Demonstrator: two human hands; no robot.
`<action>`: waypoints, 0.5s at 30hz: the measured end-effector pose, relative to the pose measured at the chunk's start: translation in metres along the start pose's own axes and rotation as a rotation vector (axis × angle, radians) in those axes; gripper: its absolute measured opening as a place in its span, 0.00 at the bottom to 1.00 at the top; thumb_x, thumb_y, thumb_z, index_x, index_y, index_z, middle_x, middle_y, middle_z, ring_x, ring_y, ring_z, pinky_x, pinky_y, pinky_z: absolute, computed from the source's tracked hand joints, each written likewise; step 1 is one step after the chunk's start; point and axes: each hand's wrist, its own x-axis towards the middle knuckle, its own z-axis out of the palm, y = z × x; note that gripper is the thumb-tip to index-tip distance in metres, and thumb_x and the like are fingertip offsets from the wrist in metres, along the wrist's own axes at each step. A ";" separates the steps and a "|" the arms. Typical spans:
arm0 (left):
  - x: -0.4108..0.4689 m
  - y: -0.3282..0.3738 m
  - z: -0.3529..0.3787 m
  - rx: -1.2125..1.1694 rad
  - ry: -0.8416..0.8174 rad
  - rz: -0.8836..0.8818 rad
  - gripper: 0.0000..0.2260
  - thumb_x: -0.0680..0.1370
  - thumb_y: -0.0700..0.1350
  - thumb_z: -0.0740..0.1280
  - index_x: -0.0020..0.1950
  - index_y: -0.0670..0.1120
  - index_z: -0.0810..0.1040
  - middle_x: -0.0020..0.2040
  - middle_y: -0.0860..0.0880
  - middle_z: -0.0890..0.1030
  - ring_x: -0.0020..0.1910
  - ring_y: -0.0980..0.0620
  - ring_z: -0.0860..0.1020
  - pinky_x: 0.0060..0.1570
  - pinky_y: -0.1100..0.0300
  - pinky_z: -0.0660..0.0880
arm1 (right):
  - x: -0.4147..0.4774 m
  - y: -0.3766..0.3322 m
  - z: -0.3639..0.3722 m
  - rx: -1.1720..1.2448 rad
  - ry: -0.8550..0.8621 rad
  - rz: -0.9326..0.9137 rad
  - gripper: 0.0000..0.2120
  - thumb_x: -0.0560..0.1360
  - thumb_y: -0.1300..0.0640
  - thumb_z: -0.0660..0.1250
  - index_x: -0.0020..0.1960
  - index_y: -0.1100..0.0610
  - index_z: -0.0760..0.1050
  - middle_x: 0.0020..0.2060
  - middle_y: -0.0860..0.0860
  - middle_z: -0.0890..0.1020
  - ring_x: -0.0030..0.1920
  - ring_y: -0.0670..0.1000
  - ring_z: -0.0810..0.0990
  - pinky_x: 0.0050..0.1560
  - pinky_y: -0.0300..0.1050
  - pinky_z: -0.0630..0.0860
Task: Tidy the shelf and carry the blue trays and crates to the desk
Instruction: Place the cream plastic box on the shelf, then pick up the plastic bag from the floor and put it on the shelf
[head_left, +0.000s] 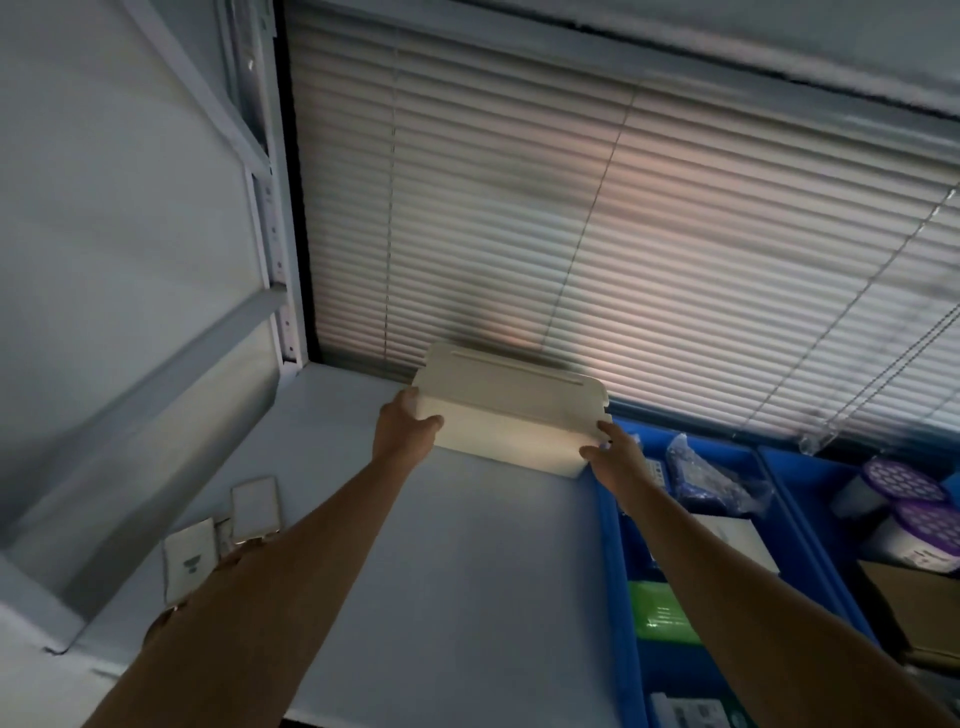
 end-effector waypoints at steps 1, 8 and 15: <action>-0.016 -0.001 -0.004 -0.011 -0.010 -0.014 0.27 0.74 0.46 0.71 0.72 0.47 0.70 0.68 0.43 0.74 0.65 0.42 0.75 0.59 0.55 0.71 | -0.014 -0.001 -0.002 0.019 0.010 0.010 0.23 0.77 0.59 0.66 0.72 0.55 0.70 0.66 0.59 0.74 0.55 0.57 0.77 0.50 0.47 0.73; -0.160 -0.073 -0.030 -0.122 -0.315 -0.141 0.21 0.59 0.58 0.70 0.50 0.53 0.81 0.47 0.50 0.85 0.49 0.40 0.83 0.54 0.44 0.79 | -0.185 0.031 0.000 0.244 -0.085 0.048 0.10 0.77 0.61 0.66 0.42 0.48 0.79 0.38 0.52 0.84 0.36 0.49 0.83 0.39 0.41 0.77; -0.332 -0.169 -0.022 0.127 -0.655 -0.211 0.10 0.65 0.54 0.71 0.44 0.53 0.82 0.40 0.49 0.85 0.41 0.48 0.83 0.46 0.53 0.76 | -0.417 0.152 0.003 0.189 -0.002 0.324 0.05 0.75 0.54 0.67 0.40 0.52 0.80 0.35 0.53 0.85 0.37 0.51 0.83 0.44 0.52 0.80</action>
